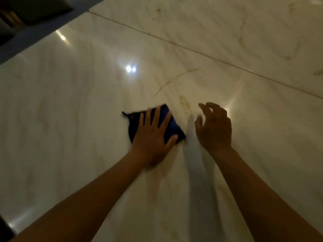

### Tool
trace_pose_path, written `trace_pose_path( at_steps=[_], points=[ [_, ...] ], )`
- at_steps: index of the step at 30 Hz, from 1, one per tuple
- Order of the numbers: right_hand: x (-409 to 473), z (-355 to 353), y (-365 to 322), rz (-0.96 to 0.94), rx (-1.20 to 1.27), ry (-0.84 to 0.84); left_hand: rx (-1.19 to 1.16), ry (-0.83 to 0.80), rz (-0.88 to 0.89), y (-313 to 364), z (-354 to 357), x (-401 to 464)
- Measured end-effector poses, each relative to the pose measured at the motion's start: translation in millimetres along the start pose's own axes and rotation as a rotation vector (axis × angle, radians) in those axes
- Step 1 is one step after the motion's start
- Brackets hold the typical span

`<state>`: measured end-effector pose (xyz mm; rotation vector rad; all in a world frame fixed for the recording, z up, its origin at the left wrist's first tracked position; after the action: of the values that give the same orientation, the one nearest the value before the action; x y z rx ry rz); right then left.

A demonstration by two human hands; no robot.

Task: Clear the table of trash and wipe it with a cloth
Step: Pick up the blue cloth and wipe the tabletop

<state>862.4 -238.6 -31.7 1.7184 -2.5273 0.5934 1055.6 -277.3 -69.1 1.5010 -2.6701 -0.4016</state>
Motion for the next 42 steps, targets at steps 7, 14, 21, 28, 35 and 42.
trace_pose_path(
  at_steps=[7,14,21,28,35,42],
  points=[
    [35.4,32.6,44.1,0.038,-0.202,-0.218,0.072,-0.039,0.089,-3.3,-7.4,79.3],
    [62.0,24.3,52.3,0.046,-0.152,-0.095,0.067,-0.025,-0.006,21.4,-9.7,211.3],
    [127.9,38.9,103.9,0.205,-0.234,-0.093,0.084,-0.069,0.305,54.2,0.0,222.2],
    [128.4,44.7,105.4,0.215,-0.273,-0.041,0.085,-0.033,0.144,77.5,-6.0,345.4],
    [121.3,27.6,110.1,0.269,-0.029,0.209,0.06,-0.077,0.411,81.0,0.3,235.9],
    [24.0,8.8,87.8,0.052,-0.115,0.03,0.128,-0.106,0.604,65.6,8.3,134.3]
  ],
)
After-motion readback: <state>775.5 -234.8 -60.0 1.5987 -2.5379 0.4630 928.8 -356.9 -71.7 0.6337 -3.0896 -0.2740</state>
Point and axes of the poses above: each hand's wrist, its own x-axis towards the middle knuckle, its own z-axis out of the palm, y = z × x, the point moved 3 cm from there along x, towards the middle knuckle, and after that the axes turned 6 degrees about -x, right-handed, at the moved point
